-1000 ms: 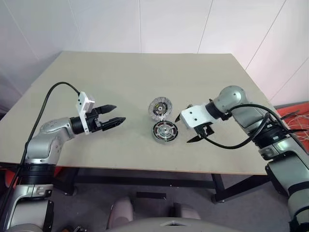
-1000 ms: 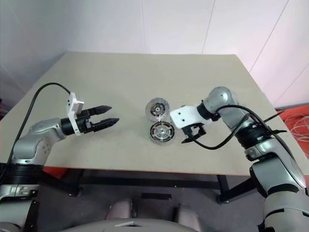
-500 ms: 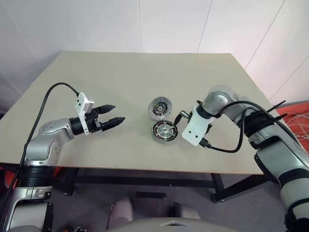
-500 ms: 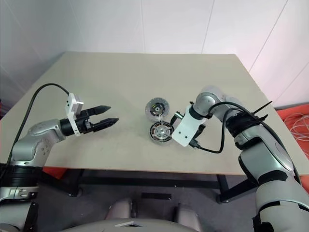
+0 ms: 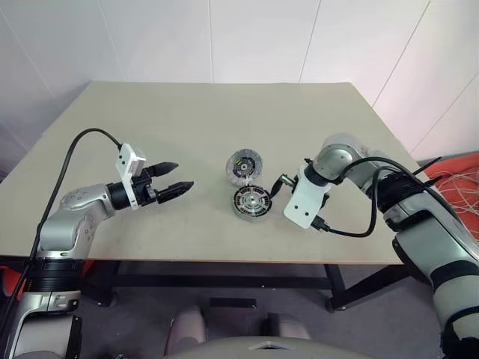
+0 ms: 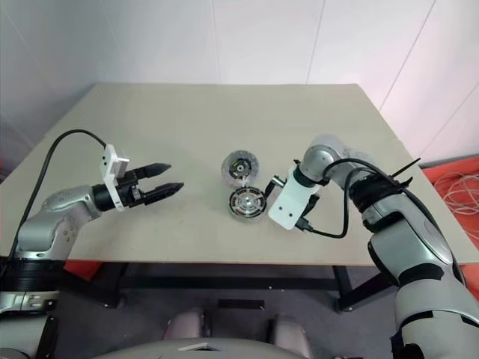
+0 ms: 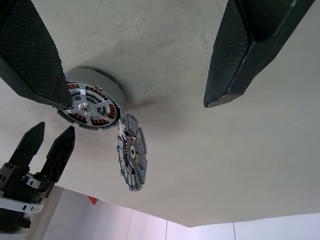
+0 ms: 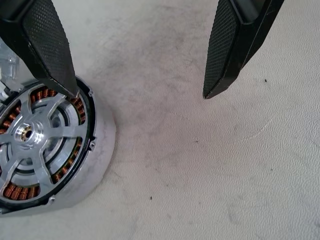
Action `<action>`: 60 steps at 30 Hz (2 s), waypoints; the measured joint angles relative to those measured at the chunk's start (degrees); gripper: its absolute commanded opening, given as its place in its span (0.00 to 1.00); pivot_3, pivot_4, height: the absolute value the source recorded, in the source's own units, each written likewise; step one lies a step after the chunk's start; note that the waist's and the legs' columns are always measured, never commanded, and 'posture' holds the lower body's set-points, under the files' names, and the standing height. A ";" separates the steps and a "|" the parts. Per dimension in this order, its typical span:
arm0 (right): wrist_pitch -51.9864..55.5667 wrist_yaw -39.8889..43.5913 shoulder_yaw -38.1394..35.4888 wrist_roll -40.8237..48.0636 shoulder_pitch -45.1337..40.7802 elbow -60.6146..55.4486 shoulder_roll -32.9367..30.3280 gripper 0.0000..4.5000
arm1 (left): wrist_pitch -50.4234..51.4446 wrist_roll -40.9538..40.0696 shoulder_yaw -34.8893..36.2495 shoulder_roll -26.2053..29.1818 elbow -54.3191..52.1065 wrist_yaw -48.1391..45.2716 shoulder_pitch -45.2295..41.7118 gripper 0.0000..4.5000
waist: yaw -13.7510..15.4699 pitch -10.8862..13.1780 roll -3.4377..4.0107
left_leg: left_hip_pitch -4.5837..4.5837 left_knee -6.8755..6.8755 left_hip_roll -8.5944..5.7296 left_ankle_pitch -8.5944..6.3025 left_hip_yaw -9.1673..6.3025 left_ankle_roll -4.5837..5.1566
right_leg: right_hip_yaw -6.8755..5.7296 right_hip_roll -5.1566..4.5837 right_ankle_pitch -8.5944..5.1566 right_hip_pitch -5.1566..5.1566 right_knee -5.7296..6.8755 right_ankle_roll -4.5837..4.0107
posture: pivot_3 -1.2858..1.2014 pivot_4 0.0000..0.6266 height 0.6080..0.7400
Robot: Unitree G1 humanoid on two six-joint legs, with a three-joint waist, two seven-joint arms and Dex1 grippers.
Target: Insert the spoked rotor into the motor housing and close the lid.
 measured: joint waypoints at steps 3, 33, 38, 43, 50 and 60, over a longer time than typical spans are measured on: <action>-0.15 -0.15 0.06 -0.29 0.00 0.05 0.55 0.99 | 0.00 0.00 0.20 0.00 -0.02 0.07 0.06 1.00 | 0.00 0.00 0.00 | 0.01 0.04 0.01 0.01 0.00 -0.01 | 0.00 0.00 0.00 0.00 0.06 0.00 | 0.52 0.00 1.00; 11.91 2.76 1.22 -1.63 -1.13 -1.53 5.13 0.00 | -0.75 0.01 0.76 -0.11 -0.59 0.84 0.42 1.00 | 0.08 0.03 -0.03 | -0.18 0.05 0.01 0.00 -0.02 0.00 | 0.00 0.00 -0.01 -0.21 0.06 -0.02 | 0.52 0.00 1.00; 29.35 5.47 1.40 0.29 1.49 -14.20 2.98 0.00 | -1.01 0.03 0.75 -0.14 -0.43 0.82 0.30 1.00 | 0.19 0.09 -0.04 | -0.26 0.04 0.00 0.00 -0.03 0.01 | 0.01 0.00 -0.01 -0.29 0.06 -0.02 | 0.52 0.00 1.00; 47.20 5.67 1.70 5.40 1.48 -24.67 2.54 0.00 | -1.06 0.05 0.65 -0.30 0.10 0.81 -0.40 1.00 | 0.11 0.09 -0.03 | -0.29 0.01 0.06 0.02 -0.02 -0.03 | 0.01 0.03 -0.01 -0.41 0.08 -0.02 | 0.52 0.00 1.00; 73.78 5.76 6.15 4.37 -0.86 -31.14 2.03 0.00 | -1.09 0.14 0.55 -0.42 0.46 0.82 -1.14 1.00 | 0.46 0.10 -0.03 | -0.29 -0.01 0.04 0.06 -0.02 -0.12 | 0.02 0.02 -0.01 -0.43 0.10 -0.02 | 0.52 0.00 1.00; 92.72 3.48 8.26 1.95 -3.01 -26.88 11.13 0.00 | -1.17 0.23 -0.09 -0.86 0.65 0.88 -1.27 1.00 | 0.35 0.10 -0.02 | -0.43 -0.09 0.04 0.25 -0.02 -0.43 | 0.04 0.02 -0.01 -0.67 0.16 -0.03 | 0.52 0.00 1.00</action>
